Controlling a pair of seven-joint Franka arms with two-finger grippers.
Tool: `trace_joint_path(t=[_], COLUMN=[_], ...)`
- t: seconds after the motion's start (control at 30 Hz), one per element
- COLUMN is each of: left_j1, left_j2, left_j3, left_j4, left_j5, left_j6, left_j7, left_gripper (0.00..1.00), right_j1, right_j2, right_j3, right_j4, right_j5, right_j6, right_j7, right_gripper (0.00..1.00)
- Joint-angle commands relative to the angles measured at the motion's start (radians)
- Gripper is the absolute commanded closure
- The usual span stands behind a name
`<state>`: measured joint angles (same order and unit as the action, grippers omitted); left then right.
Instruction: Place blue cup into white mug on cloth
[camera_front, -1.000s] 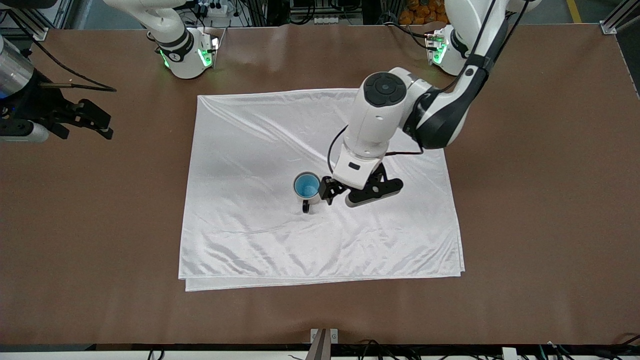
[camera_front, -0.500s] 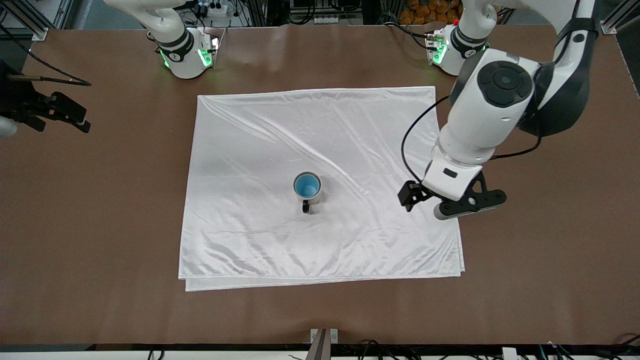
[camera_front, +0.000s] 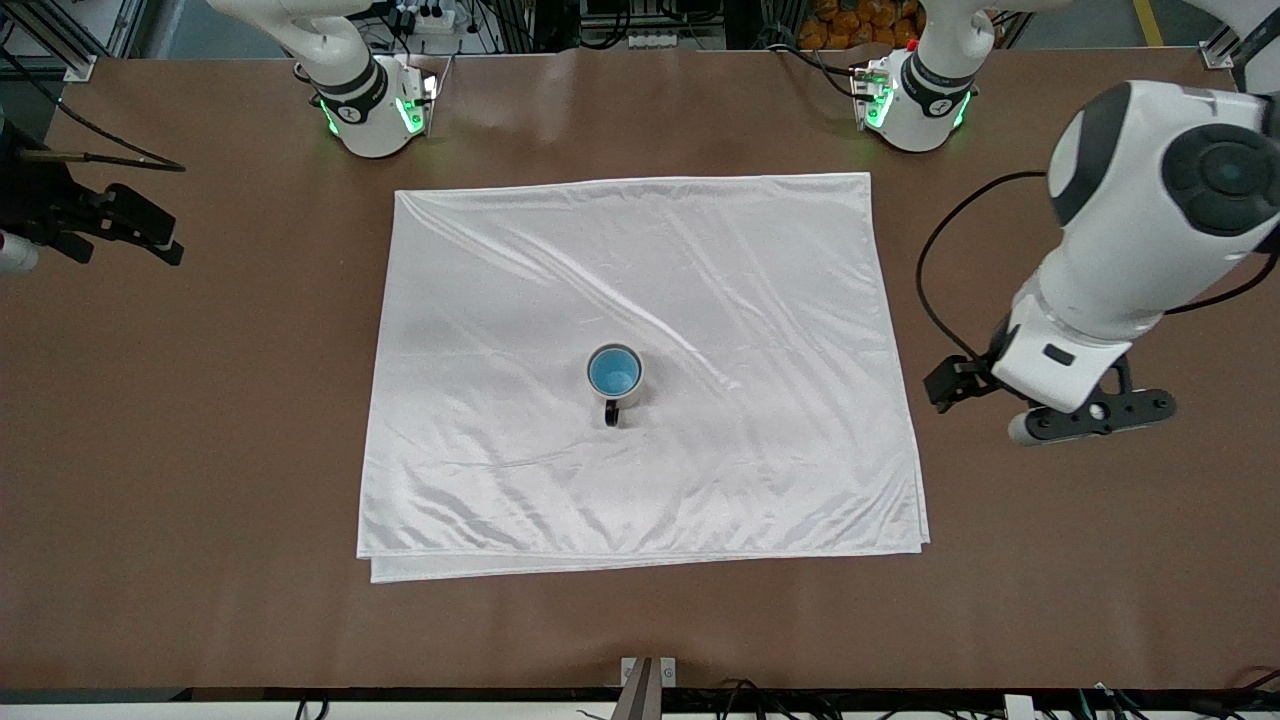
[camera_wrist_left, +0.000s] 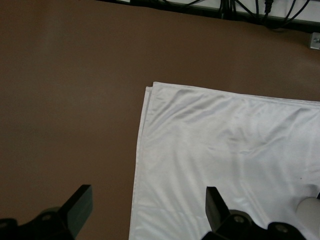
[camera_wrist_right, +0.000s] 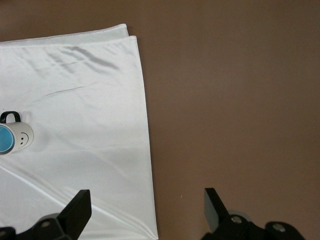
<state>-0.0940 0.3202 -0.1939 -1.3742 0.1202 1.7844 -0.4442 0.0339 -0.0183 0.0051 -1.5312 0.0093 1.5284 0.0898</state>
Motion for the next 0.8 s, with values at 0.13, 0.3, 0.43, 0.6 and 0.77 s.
trace_joint_path(t=[0.13,0.3,0.43,0.6,0.77], left_j1=[0.089,0.132,0.152,0.168,0.171], left_j2=[-0.099,-0.154,-0.182,-0.213,-0.256], left_j3=[-0.010,-0.012,-0.012,-0.010,-0.010], left_j4=[-0.081,-0.141,-0.169,-0.198,-0.250], left_j5=[-0.054,-0.056,-0.059,-0.082,-0.083], left_j6=[-0.037,-0.039,-0.039,-0.039,-0.039], left_j7=[0.068,0.081,0.091,0.104,0.125], left_gripper=[0.00,0.00,0.00,0.00,0.00], right_j1=[-0.002,0.000,0.000,0.000,0.000], right_j2=[0.001,0.003,0.003,0.004,0.004], right_j3=[0.006,0.007,0.007,0.007,0.007], right_j4=[-0.023,-0.026,-0.026,-0.026,-0.026], right_j5=[-0.005,-0.003,-0.003,-0.003,-0.003], right_j6=[-0.008,-0.011,-0.013,-0.013,-0.013], right_j7=[-0.007,-0.013,-0.013,-0.013,-0.013], right_gripper=[0.00,0.00,0.00,0.00,0.00])
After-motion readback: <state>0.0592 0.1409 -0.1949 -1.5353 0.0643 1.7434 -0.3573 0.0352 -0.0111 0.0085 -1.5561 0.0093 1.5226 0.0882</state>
